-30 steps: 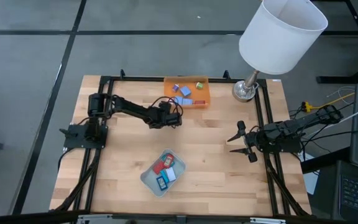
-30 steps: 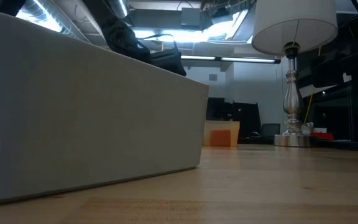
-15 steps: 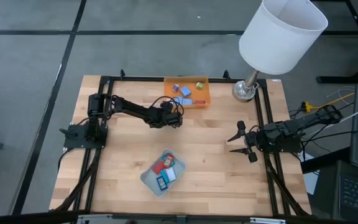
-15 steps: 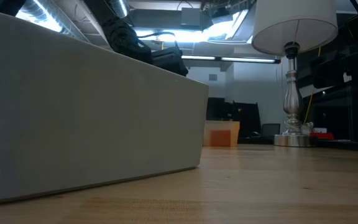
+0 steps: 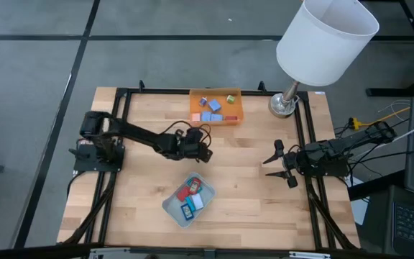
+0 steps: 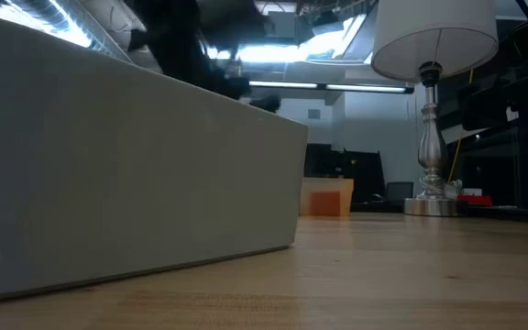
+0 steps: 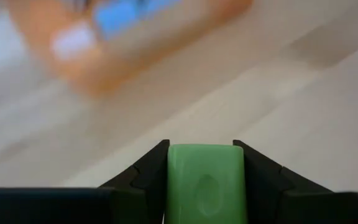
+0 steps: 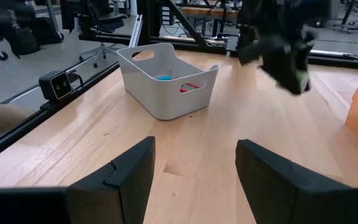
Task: Pick & Place Office items
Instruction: Put the green charger adapter into the orange bin
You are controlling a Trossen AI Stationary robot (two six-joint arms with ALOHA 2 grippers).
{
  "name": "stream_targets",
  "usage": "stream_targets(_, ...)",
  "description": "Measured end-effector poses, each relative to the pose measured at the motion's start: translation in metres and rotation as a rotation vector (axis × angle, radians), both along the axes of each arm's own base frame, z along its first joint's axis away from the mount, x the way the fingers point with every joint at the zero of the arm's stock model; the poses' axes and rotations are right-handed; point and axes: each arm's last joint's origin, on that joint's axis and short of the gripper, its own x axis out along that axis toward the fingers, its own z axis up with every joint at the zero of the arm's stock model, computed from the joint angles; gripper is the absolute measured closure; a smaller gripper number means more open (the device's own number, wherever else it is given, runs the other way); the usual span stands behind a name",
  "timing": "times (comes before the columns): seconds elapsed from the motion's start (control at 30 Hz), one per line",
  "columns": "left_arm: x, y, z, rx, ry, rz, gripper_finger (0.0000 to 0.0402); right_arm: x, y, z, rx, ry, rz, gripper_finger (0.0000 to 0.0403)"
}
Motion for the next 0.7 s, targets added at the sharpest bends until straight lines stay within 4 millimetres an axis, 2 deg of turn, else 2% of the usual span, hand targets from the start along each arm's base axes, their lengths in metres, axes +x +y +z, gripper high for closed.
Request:
stream_targets(0.13, 0.004, 0.0, 0.04, 0.134, -0.139, -0.093, 0.0259, 0.0, 0.0, 0.0, 0.0, 0.0, 0.0, 0.0182)
stream_targets(0.23, 0.004, 0.02, 0.063, 0.219, -0.19, -0.131, 0.0259, 0.0, 0.0, 0.0, 0.002, 0.002, -0.001, 0.0182)
stream_targets(0.3, 0.002, 0.039, 0.07, 0.241, -0.191, -0.149, 0.0259, 0.0, 0.0, 0.0, 0.003, 0.002, -0.001, 0.0182)
stream_targets(0.47, 0.0, 0.093, 0.073, 0.208, -0.236, -0.182, 0.0259, 0.0, 0.0, 0.0, 0.008, 0.004, -0.002, 0.0182)
stream_targets(0.7, -0.011, 0.15, 0.053, 0.169, -0.173, -0.137, 0.0259, 0.0, 0.0, 0.0, 0.013, 0.005, -0.004, 0.0182)
